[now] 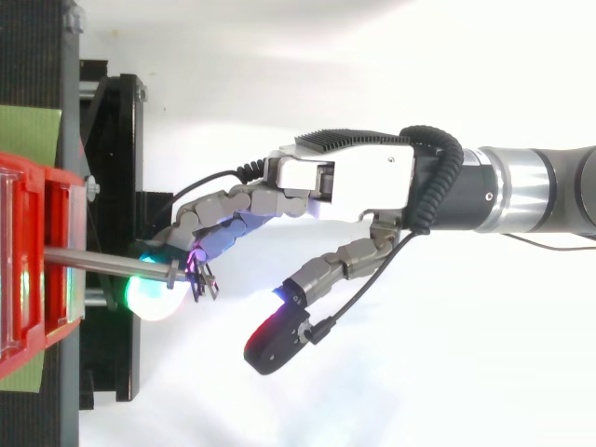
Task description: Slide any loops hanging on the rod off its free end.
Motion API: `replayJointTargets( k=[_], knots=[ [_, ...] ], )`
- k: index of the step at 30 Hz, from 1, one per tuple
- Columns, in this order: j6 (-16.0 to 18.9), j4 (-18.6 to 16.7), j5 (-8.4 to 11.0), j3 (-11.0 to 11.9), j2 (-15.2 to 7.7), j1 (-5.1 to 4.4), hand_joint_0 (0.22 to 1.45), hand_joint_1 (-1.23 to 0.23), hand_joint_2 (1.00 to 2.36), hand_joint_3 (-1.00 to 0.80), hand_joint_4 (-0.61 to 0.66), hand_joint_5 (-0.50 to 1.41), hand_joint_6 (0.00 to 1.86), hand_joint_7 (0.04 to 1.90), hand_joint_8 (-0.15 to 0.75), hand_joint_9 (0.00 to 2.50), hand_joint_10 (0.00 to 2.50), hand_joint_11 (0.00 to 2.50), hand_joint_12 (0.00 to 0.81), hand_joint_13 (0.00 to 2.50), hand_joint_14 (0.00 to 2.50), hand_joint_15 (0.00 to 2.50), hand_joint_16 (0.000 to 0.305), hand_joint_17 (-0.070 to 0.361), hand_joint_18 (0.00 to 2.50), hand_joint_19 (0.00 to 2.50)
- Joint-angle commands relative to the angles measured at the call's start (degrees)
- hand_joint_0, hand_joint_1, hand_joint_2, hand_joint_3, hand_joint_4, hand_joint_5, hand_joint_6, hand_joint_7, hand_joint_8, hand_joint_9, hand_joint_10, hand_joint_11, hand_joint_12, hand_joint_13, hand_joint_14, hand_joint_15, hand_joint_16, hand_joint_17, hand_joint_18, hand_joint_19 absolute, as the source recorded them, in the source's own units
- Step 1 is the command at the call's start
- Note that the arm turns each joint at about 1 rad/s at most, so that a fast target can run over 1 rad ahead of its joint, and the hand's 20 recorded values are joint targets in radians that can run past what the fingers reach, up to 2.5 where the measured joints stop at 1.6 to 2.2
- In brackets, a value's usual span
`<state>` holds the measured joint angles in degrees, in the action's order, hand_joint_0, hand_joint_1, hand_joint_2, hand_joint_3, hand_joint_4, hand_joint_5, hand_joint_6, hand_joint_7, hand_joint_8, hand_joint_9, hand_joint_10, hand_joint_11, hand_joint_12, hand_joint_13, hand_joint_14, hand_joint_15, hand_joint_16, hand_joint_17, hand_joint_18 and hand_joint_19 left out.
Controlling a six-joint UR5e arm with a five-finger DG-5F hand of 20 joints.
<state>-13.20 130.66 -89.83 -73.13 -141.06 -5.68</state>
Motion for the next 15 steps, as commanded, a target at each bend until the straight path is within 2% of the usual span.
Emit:
replayJointTargets(
  k=[1, 6, 7, 9, 15],
  knots=[
    [0.01, 0.04, 0.0, 0.01, 0.0, 0.14, 0.63, -0.58, 1.01, -0.43, 0.28, -0.12, 0.5, 0.92, 0.281, 0.62, 0.0, 0.0, 0.253, 0.52, 0.0, 0.03, 0.033, 0.074, 0.49, 0.29],
    [0.01, 0.21, -0.44, 0.01, 0.0, 0.76, 0.61, -0.58, 1.0, -0.44, 0.28, -0.12, 0.5, 0.92, 0.281, 0.62, 0.0, 0.0, 0.252, 0.53, 0.0, 0.03, 0.033, 0.073, 0.49, 0.3],
    [0.01, 0.39, -0.96, 0.01, 0.0, 1.2, 0.61, -0.57, 1.0, -0.44, 0.28, -0.12, 0.5, 0.92, 0.281, 0.62, 0.0, 0.0, 0.252, 0.53, 0.0, 0.03, 0.033, 0.073, 0.49, 0.3],
    [-0.07, 0.48, -1.49, 0.01, 0.0, 1.46, 0.61, -0.57, 1.0, -0.44, 0.28, -0.12, 0.5, 0.92, 0.282, 0.62, 0.0, 0.0, 0.252, 0.53, 0.0, 0.04, 0.033, 0.073, 0.49, 0.29],
    [-0.07, 0.56, -2.2, 0.01, 0.0, 1.99, 0.62, -0.58, 1.01, -0.42, 0.29, -0.11, 0.5, 0.97, 0.283, 0.62, 0.0, 0.0, 0.249, 0.53, 0.0, 0.03, 0.032, 0.073, 0.49, 0.29]
  ],
)
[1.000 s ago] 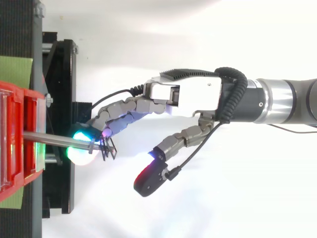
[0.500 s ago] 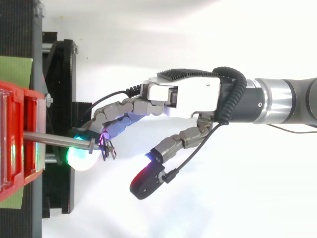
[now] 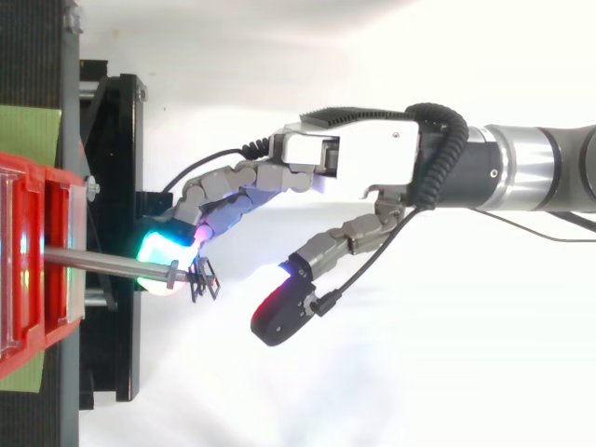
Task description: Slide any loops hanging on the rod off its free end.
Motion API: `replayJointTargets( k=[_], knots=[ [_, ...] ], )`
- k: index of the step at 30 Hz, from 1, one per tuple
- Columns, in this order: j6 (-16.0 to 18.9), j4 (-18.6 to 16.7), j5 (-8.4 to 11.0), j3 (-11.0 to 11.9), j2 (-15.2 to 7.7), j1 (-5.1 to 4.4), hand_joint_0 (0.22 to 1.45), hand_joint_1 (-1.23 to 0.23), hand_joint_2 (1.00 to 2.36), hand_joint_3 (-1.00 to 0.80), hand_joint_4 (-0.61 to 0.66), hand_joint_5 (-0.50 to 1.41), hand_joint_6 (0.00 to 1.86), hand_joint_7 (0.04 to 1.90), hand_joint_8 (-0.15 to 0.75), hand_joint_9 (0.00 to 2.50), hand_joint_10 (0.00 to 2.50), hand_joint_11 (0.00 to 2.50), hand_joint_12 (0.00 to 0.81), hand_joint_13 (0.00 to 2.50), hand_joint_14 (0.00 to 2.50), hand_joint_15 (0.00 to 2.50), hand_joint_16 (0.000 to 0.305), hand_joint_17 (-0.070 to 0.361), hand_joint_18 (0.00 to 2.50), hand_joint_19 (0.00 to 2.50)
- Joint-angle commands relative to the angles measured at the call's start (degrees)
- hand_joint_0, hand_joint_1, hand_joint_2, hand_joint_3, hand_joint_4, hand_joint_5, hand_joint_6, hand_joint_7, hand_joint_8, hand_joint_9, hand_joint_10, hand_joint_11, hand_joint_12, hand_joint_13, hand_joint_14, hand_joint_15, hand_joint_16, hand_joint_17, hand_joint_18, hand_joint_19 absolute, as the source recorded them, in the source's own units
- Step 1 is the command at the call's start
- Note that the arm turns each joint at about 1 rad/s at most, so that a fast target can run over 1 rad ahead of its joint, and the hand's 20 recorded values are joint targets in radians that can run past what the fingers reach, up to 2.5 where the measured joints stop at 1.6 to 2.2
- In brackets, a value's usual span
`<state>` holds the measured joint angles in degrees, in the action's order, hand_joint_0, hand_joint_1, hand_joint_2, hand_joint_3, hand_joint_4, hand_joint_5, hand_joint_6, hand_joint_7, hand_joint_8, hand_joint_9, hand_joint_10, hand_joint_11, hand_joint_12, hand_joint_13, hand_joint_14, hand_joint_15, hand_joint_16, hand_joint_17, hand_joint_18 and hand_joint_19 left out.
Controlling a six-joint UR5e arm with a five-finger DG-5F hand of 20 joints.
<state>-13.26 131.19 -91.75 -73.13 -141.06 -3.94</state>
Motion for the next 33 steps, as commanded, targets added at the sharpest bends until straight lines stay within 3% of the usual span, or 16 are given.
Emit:
replayJointTargets(
  k=[1, 8, 18, 26, 33],
  knots=[
    [-0.01, -0.06, -0.35, 0.0, -0.01, 0.25, 0.63, -0.58, 1.01, -0.42, 0.28, -0.11, 0.5, 0.99, 0.283, 0.62, 0.0, 0.0, 0.249, 0.53, 0.0, 0.03, 0.032, 0.073, 0.49, 0.3],
    [-0.28, -0.23, -0.35, 0.0, -0.01, 0.25, 0.63, -0.58, 1.01, -0.4, 0.27, -0.1, 0.5, 1.06, 0.283, 0.62, 0.0, 0.0, 0.247, 0.52, 0.0, 0.03, 0.032, 0.072, 0.49, 0.29],
    [-0.28, -0.32, -0.97, 0.0, -0.01, 0.33, 0.65, -0.6, 1.01, -0.35, 0.22, -0.08, 0.5, 1.3, 0.283, 0.62, 0.0, 0.0, 0.241, 0.53, 0.0, 0.04, 0.031, 0.07, 0.49, 0.31],
    [-0.28, -0.32, -0.97, 0.0, -0.01, 0.33, 0.64, -0.6, 1.01, -0.37, 0.22, -0.08, 0.58, 1.22, 0.286, 0.64, 0.0, 0.0, 0.239, 0.54, 0.0, 0.05, 0.031, 0.07, 0.51, 0.31],
    [-0.28, -0.41, -0.97, 0.09, -0.01, 0.25, 0.62, -0.6, 1.02, -0.19, 0.13, -0.1, 0.76, 1.02, 0.291, 0.67, 0.0, 0.01, 0.26, 0.58, 0.0, 0.06, 0.034, 0.077, 0.58, 0.31]
  ],
)
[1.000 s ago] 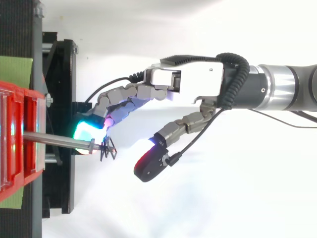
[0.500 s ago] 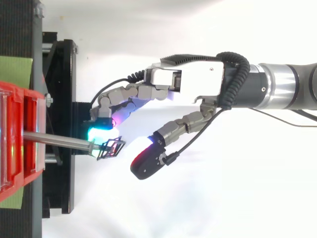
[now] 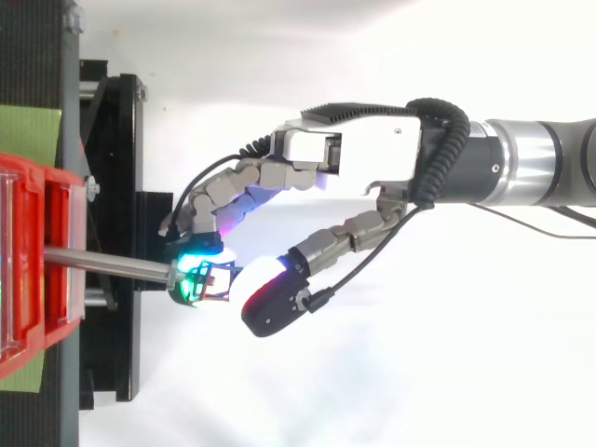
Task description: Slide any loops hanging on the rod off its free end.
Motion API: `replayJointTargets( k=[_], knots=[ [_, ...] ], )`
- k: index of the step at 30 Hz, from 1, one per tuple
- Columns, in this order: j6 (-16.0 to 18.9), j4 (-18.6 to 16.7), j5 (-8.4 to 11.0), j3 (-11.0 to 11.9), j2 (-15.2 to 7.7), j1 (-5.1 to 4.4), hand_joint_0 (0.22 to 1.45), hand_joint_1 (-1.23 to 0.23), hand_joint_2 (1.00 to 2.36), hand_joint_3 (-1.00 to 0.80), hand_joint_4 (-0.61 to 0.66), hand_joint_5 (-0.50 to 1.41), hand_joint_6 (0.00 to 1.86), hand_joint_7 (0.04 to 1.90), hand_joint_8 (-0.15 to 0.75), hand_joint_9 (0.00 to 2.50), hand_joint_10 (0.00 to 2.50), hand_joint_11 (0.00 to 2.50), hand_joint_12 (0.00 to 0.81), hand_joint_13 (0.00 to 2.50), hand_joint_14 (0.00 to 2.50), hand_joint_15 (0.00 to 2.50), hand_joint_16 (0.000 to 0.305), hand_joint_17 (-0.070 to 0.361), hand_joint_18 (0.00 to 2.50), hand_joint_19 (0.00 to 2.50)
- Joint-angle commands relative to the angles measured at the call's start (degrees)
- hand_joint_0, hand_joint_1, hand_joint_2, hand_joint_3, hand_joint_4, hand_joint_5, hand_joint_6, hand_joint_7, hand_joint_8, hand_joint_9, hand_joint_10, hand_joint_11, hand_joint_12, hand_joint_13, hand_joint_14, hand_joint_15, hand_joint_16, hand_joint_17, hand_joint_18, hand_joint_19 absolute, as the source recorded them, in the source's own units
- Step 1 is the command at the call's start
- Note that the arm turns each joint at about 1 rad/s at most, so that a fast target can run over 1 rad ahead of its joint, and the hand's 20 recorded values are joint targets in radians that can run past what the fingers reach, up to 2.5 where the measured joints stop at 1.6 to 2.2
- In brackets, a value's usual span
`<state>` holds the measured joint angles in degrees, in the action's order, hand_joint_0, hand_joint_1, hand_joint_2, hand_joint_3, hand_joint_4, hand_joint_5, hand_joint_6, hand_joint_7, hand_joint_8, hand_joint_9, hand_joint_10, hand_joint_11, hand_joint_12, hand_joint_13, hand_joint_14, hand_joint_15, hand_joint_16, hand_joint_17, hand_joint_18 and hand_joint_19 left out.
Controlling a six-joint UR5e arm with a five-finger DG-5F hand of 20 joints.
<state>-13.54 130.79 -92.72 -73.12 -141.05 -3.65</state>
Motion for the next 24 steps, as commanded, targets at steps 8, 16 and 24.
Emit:
replayJointTargets(
  k=[8, 16, 24],
  knots=[
    [0.0, 0.34, 0.0, 0.61, -0.01, -0.04, 0.62, -0.62, 1.01, -0.11, 0.12, -0.12, 0.84, 0.98, 0.315, 0.74, 0.0, 0.09, 0.306, 0.61, 0.0, 0.06, 0.044, 0.099, 0.68, 0.29],
    [0.09, 1.92, 0.0, 1.49, -0.01, 0.05, 0.62, -0.63, 1.01, -0.1, 0.11, -0.12, 0.86, 0.99, 0.318, 0.78, 0.0, 0.13, 0.318, 0.62, 0.0, 0.08, 0.046, 0.103, 0.71, 0.29],
    [0.18, 3.15, -0.88, 1.57, 0.08, 0.23, 0.62, -0.65, 1.01, -0.09, 0.11, -0.12, 0.87, 0.97, 0.315, 0.81, 0.01, 0.19, 0.325, 0.63, 0.0, 0.09, 0.047, 0.105, 0.72, 0.29]
  ],
)
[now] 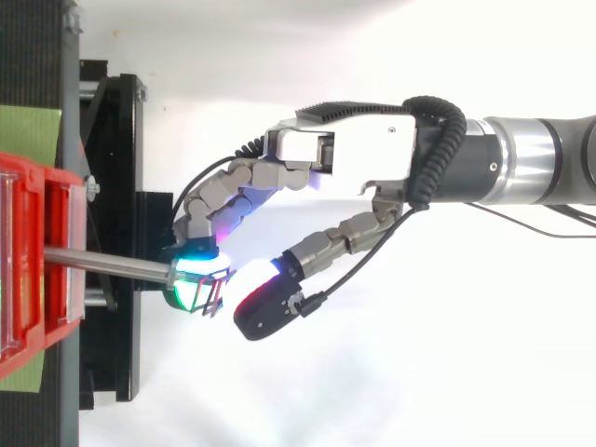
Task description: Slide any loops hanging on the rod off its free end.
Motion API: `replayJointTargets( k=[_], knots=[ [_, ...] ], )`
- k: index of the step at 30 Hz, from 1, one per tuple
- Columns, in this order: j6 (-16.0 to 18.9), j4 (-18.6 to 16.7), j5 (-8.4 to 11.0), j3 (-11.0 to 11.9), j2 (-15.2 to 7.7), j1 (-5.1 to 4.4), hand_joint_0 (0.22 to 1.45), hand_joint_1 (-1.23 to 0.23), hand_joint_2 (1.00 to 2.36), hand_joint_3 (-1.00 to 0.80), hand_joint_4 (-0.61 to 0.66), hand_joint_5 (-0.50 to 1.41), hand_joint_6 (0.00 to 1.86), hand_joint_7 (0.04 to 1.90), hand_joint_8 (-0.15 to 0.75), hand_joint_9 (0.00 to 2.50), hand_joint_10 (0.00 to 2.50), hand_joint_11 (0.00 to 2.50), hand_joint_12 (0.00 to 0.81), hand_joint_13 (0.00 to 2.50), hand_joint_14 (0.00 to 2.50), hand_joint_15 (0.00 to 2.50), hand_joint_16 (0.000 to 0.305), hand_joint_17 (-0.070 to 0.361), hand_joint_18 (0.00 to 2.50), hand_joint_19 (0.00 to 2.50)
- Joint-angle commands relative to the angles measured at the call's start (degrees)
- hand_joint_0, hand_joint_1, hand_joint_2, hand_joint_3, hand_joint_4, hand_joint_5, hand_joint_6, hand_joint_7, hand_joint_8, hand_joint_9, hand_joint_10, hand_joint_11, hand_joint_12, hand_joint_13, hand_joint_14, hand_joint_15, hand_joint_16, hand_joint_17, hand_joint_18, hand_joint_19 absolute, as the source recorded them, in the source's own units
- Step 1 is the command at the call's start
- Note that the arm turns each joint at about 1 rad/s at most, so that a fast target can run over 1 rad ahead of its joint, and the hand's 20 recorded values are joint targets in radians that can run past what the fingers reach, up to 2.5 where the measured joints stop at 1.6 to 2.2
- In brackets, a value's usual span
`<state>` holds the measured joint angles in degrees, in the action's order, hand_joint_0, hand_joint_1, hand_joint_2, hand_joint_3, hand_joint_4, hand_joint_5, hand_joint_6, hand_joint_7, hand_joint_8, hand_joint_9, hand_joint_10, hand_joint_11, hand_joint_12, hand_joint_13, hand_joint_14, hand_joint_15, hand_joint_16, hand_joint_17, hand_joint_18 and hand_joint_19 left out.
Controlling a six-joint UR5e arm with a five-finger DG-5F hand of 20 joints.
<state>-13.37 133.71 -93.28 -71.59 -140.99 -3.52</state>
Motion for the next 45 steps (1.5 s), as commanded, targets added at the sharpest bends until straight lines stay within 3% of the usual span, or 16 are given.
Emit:
replayJointTargets(
  k=[1, 20, 24, 30, 34, 40, 45],
  knots=[
    [0.01, 0.23, -0.42, -0.05, 0.01, 0.18, 0.62, -0.65, 1.01, -0.09, 0.11, -0.12, 0.87, 0.98, 0.314, 0.82, 0.01, 0.19, 0.325, 0.63, 0.0, 0.1, 0.047, 0.105, 0.72, 0.29],
    [0.19, 0.58, -2.35, -0.05, 0.01, 1.24, 0.63, -0.65, 1.01, -0.1, 0.05, -0.12, 0.87, 0.99, 0.319, 0.82, 0.01, 0.21, 0.336, 0.61, 0.0, 0.09, 0.048, 0.109, 0.7, 0.28],
    [0.1, 1.9, -3.84, -0.05, 0.18, 1.77, 0.63, -0.65, 1.01, -0.11, 0.06, -0.12, 0.87, 0.98, 0.315, 0.8, 0.01, 0.2, 0.335, 0.6, 0.0, 0.09, 0.048, 0.109, 0.7, 0.29],
    [0.01, 4.36, -4.02, -0.05, 0.8, 2.21, 0.62, -0.65, 1.01, -0.1, 0.05, -0.12, 0.87, 0.97, 0.314, 0.8, 0.01, 0.2, 0.334, 0.6, 0.0, 0.1, 0.048, 0.108, 0.69, 0.29],
    [0.01, 7.61, -4.2, -0.05, 1.15, 2.29, 0.62, -0.64, 1.01, -0.1, 0.05, -0.12, 0.87, 0.98, 0.313, 0.78, 0.01, 0.19, 0.335, 0.59, 0.0, 0.09, 0.048, 0.108, 0.69, 0.29],
    [0.01, 10.25, -3.4, -0.48, 3.26, 1.77, 0.62, -0.64, 1.01, -0.11, 0.04, -0.12, 0.87, 0.98, 0.311, 0.77, 0.01, 0.2, 0.335, 0.59, 0.0, 0.09, 0.048, 0.107, 0.69, 0.29],
    [0.01, 12.18, -3.23, -0.57, 3.96, 1.85, 0.63, -0.64, 1.01, -0.11, 0.02, -0.13, 0.88, 0.95, 0.302, 0.75, 0.01, 0.2, 0.33, 0.59, 0.0, 0.1, 0.046, 0.104, 0.69, 0.29]
  ],
)
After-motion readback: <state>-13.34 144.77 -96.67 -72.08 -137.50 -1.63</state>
